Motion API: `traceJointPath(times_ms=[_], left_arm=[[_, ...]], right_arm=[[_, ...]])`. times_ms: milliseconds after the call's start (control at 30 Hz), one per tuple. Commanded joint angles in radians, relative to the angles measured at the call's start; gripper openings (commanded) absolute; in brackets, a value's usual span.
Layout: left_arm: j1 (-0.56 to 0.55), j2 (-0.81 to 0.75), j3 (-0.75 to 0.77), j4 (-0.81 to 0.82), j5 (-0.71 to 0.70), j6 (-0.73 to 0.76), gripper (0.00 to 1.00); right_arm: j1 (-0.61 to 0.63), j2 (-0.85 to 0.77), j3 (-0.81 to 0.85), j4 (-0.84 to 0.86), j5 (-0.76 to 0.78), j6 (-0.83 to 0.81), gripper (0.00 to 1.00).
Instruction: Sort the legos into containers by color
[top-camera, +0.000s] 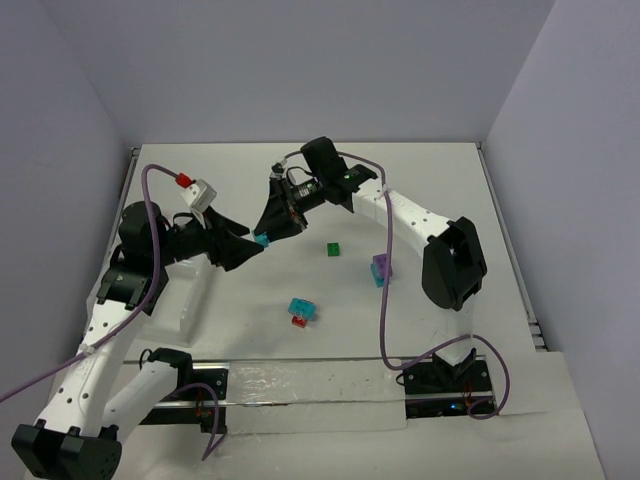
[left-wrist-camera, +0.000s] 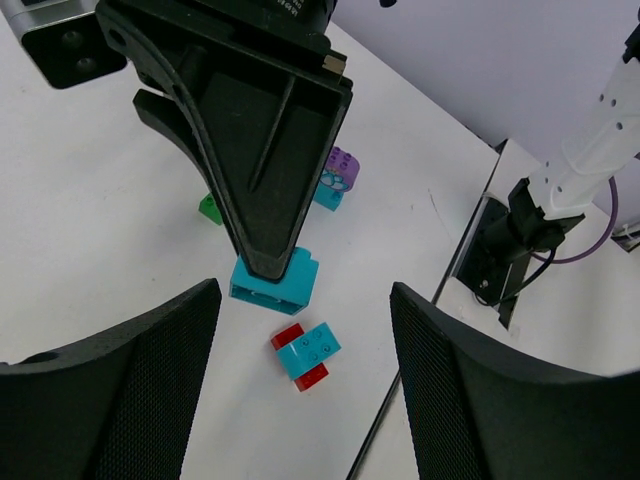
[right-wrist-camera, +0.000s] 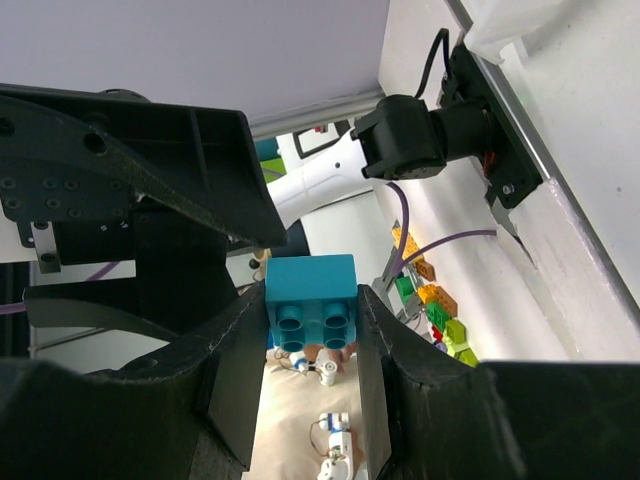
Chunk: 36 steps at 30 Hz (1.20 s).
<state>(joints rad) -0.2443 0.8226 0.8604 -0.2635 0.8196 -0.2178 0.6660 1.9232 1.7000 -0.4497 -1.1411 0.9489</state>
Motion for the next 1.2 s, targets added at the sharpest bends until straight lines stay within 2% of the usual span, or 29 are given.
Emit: traceJointPath(times_ms=[0,333,533,800,833,867,900,933,967,1000,1067,1133,1167], left_arm=[[-0.033,0.019,-0.004,0.077,0.005,-0.013,0.75],[-0.074,0.042,-0.019,0.079,-0.03,-0.011,0.71],[-0.081,0.05,-0.034,0.099,-0.054,-0.028,0.53],[-0.082,0.059,-0.046,0.113,-0.066,-0.04,0.45],[-0.082,0.061,-0.045,0.114,-0.067,-0.041,0.38],[-0.082,0.064,-0.043,0.114,-0.069,-0.044,0.26],[-0.082,0.067,-0.04,0.112,-0.074,-0.046,0.08],[-0.082,0.069,-0.038,0.11,-0.076,-0.046,0.01],[-0.082,0.071,-0.034,0.099,-0.083,-0.046,0.0],[-0.082,0.072,-0.031,0.087,-0.089,-0.046,0.0],[-0.082,0.066,-0.031,0.07,-0.099,-0.049,0.0],[-0.082,0.048,-0.04,0.049,-0.121,-0.055,0.0],[-0.082,0.035,-0.044,0.041,-0.132,-0.059,0.0]], right_arm=[[0.012,-0.018,0.03,0.06,-0.044,0.03,0.0],[0.012,-0.035,0.013,0.063,-0.046,0.027,0.0],[0.012,-0.041,0.009,0.06,-0.048,0.024,0.0],[0.012,-0.038,0.019,0.051,-0.055,0.016,0.0],[0.012,-0.038,0.019,0.05,-0.056,0.016,0.0],[0.012,-0.037,0.017,0.05,-0.057,0.015,0.0],[0.011,-0.036,0.016,0.051,-0.057,0.014,0.0],[0.01,-0.037,0.014,0.052,-0.058,0.014,0.0],[0.009,-0.037,0.012,0.055,-0.057,0.013,0.01],[0.006,-0.037,0.01,0.057,-0.053,0.013,0.09],[0.001,-0.039,0.007,0.058,-0.047,0.013,0.33],[-0.011,-0.044,0.006,0.054,-0.035,0.008,0.43],[-0.016,-0.047,0.005,0.057,-0.032,0.007,0.44]])
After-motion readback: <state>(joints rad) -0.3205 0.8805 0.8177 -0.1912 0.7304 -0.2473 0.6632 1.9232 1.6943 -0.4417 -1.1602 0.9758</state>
